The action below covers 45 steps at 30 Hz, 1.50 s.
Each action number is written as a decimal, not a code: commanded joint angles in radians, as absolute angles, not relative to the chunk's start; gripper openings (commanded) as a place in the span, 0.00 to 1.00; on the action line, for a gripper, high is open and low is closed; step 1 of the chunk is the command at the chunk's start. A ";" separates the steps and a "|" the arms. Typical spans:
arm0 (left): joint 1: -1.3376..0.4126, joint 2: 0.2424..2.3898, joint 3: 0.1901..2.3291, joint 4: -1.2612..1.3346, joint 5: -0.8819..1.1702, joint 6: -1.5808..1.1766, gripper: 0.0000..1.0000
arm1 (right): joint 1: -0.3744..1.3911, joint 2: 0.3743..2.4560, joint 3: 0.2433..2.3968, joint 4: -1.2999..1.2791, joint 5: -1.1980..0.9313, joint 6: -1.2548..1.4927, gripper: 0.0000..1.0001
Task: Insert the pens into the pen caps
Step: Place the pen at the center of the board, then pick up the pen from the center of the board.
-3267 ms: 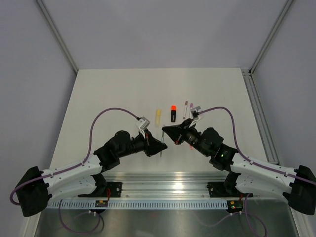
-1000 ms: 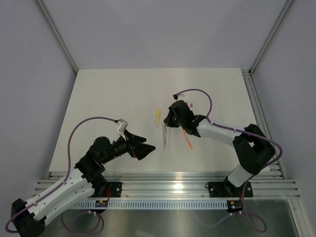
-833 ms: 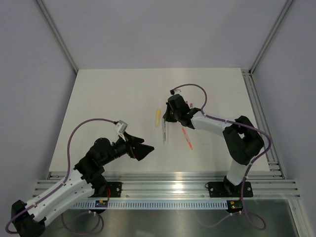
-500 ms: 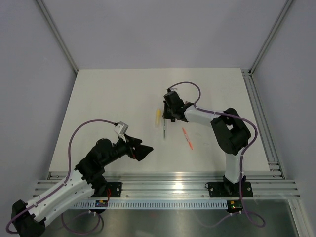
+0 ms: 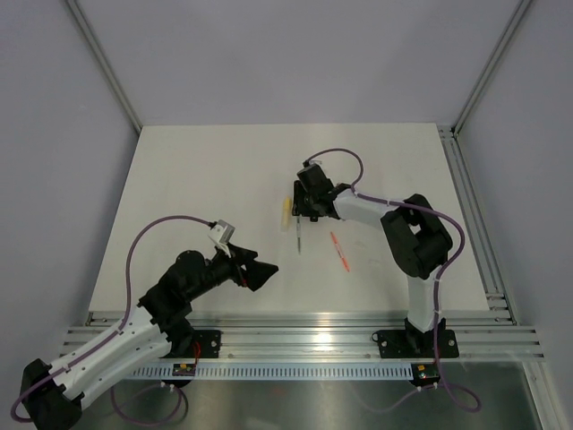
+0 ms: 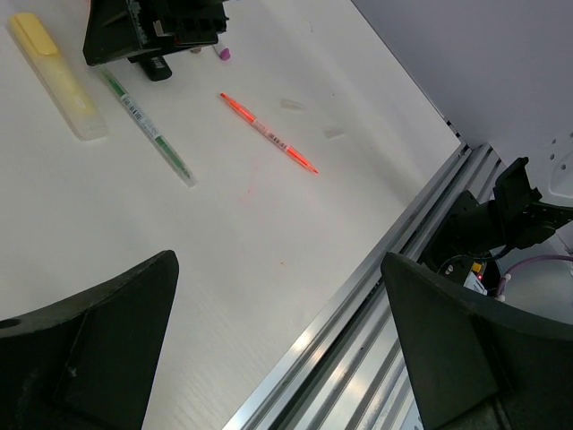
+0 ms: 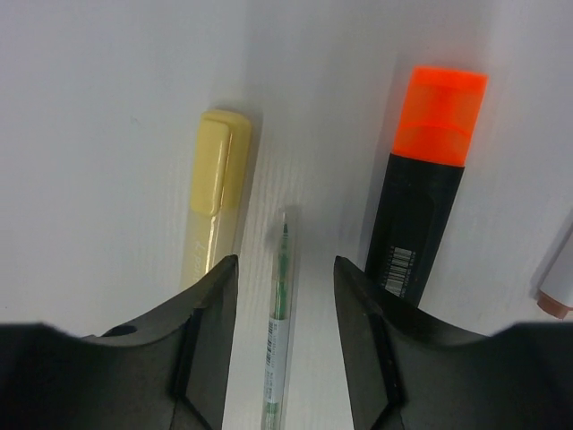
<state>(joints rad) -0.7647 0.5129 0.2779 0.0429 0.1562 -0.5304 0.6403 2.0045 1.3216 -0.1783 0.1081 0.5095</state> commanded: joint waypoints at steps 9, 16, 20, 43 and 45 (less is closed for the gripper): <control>-0.767 0.523 0.273 0.155 0.192 -0.522 0.99 | 0.623 1.516 1.047 -0.323 0.081 0.449 0.48; -0.767 0.531 0.273 0.187 0.207 -0.549 0.99 | 0.589 1.423 0.876 -0.457 0.113 0.465 0.51; -0.767 0.546 0.285 0.187 0.204 -0.564 0.99 | 0.578 1.503 0.905 -0.483 0.090 0.436 0.55; -0.769 0.673 0.276 0.316 0.305 -0.615 0.99 | 0.577 1.776 1.023 -0.468 0.060 0.408 0.29; -0.770 0.675 0.278 0.319 0.319 -0.618 0.99 | 0.577 1.781 1.022 -0.457 0.055 0.411 0.17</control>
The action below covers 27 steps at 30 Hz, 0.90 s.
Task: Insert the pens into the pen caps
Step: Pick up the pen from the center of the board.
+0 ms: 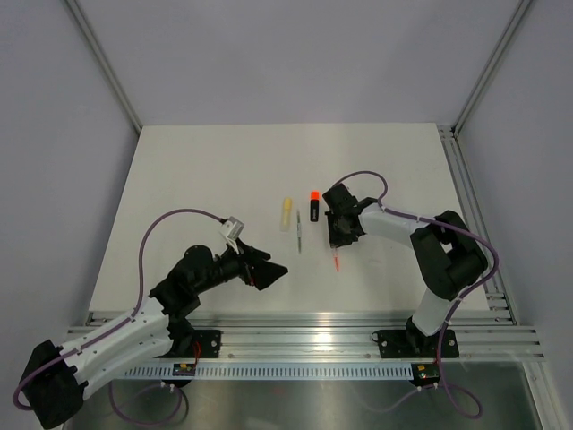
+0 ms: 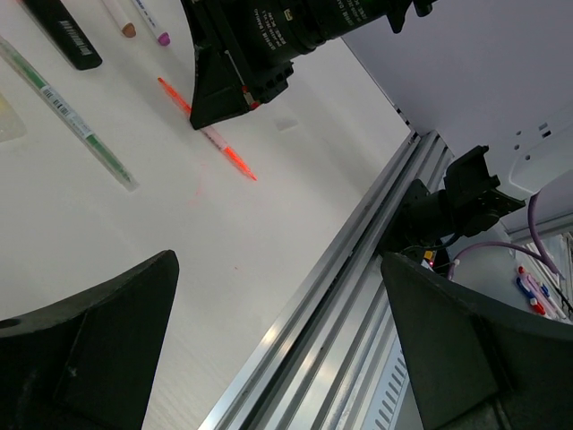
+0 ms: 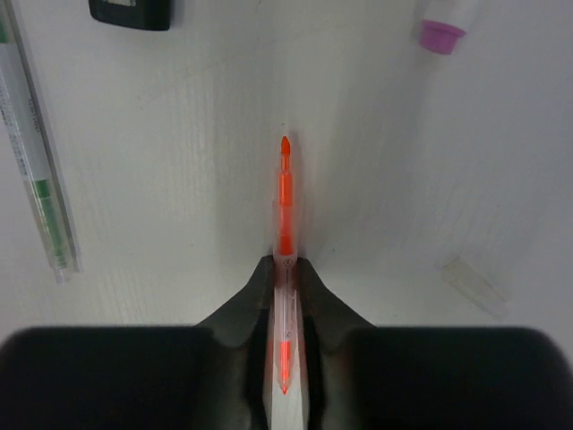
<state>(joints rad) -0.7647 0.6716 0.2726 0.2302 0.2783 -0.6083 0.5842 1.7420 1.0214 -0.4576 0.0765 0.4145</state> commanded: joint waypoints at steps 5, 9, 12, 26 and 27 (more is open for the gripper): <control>-0.773 0.696 0.282 0.319 0.331 -0.618 0.99 | 0.577 1.717 0.976 -0.413 0.070 0.428 0.00; -0.782 0.735 0.290 0.357 0.348 -0.630 0.96 | 0.578 1.565 0.895 -0.312 0.032 0.469 0.00; -0.787 0.793 0.301 0.400 0.365 -0.660 0.88 | 0.584 1.384 0.775 -0.151 -0.056 0.558 0.00; -0.842 1.009 0.311 0.663 0.367 -0.765 0.63 | 0.876 1.043 0.532 0.281 0.061 0.868 0.00; -0.847 1.017 0.313 0.670 0.362 -0.765 0.62 | 0.880 1.043 0.528 0.288 0.061 0.868 0.00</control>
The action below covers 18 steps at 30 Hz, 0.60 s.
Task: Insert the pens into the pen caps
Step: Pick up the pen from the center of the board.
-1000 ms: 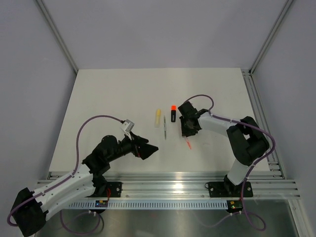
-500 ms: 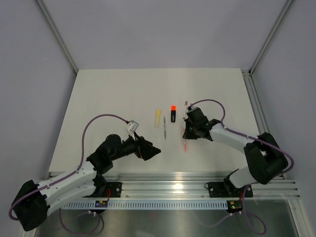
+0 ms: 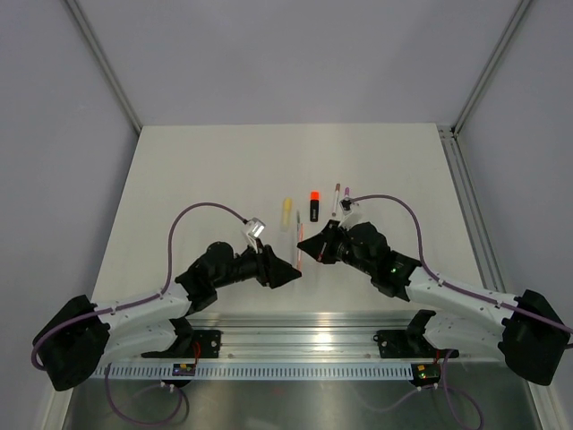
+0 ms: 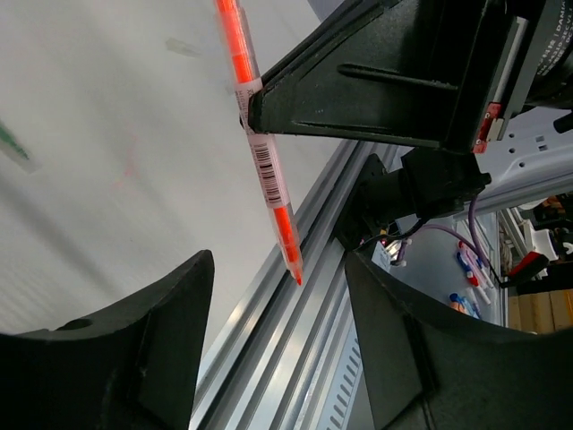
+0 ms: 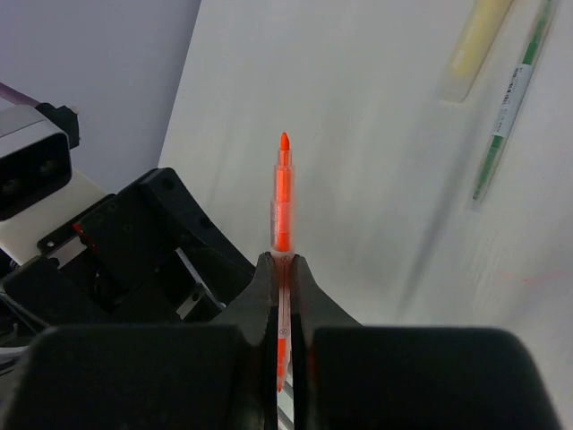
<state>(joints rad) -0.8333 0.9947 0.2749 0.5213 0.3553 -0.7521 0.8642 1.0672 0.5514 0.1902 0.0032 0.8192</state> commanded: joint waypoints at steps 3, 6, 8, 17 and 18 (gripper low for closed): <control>-0.854 1.037 0.310 0.683 0.335 -0.767 0.55 | 0.887 1.052 0.525 0.281 0.046 0.871 0.00; -0.854 1.058 0.322 0.687 0.336 -0.761 0.49 | 0.890 1.057 0.508 0.302 0.037 0.880 0.00; -0.856 1.065 0.322 0.695 0.333 -0.762 0.46 | 0.894 1.063 0.505 0.311 0.029 0.881 0.00; -0.858 1.078 0.322 0.707 0.311 -0.753 0.36 | 0.931 1.089 0.514 0.319 0.034 0.885 0.00; -0.857 1.080 0.322 0.707 0.317 -0.755 0.34 | 0.937 1.094 0.514 0.319 0.035 0.887 0.00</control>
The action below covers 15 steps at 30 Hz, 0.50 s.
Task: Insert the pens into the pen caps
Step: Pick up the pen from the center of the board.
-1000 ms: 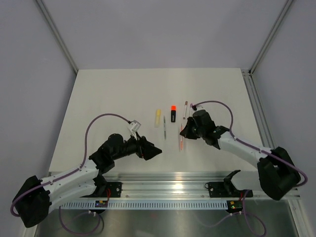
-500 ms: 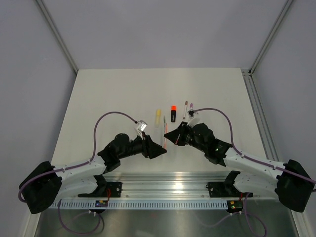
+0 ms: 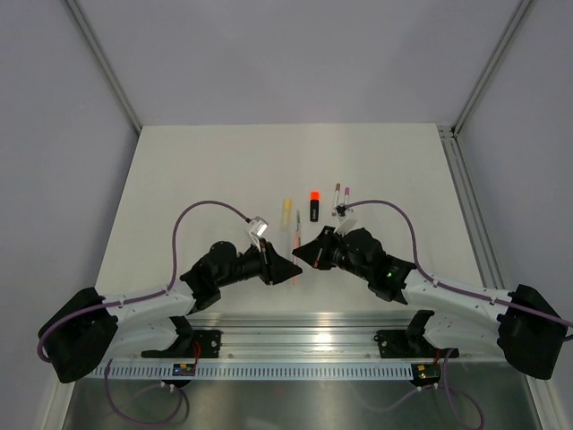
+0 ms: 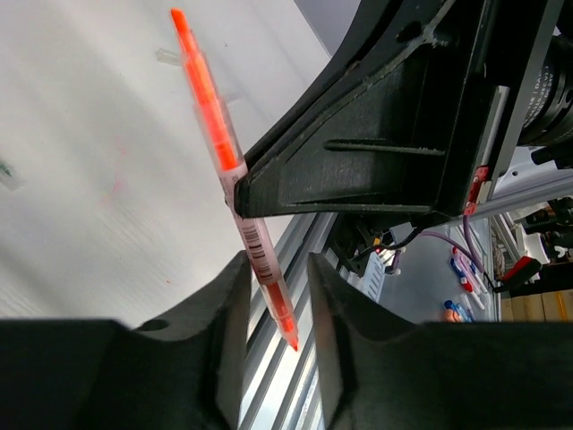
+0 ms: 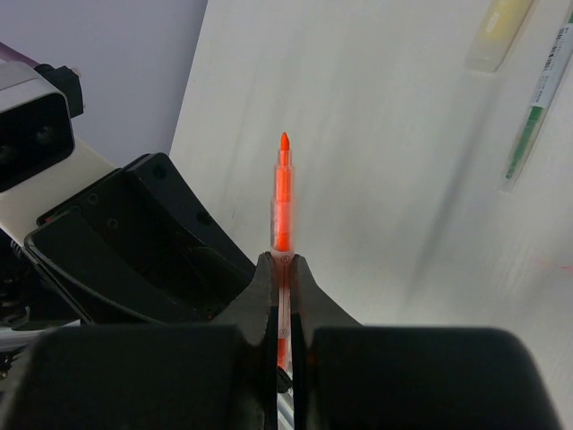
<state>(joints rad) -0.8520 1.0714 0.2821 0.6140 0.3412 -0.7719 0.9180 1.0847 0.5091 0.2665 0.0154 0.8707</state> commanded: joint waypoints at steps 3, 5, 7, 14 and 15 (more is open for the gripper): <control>-0.857 1.074 0.315 0.709 0.315 -0.753 0.26 | 0.943 1.109 0.518 0.321 0.038 0.885 0.00; -0.857 1.066 0.308 0.710 0.308 -0.756 0.13 | 0.956 1.109 0.520 0.315 0.046 0.887 0.00; -0.857 1.065 0.308 0.703 0.316 -0.756 0.03 | 0.963 1.109 0.523 0.310 0.060 0.887 0.00; -0.858 0.971 0.305 0.594 0.262 -0.706 0.00 | 0.965 1.103 0.555 0.267 0.058 0.853 0.15; -0.857 0.956 0.305 0.580 0.255 -0.701 0.00 | 0.966 1.104 0.560 0.264 0.055 0.847 0.20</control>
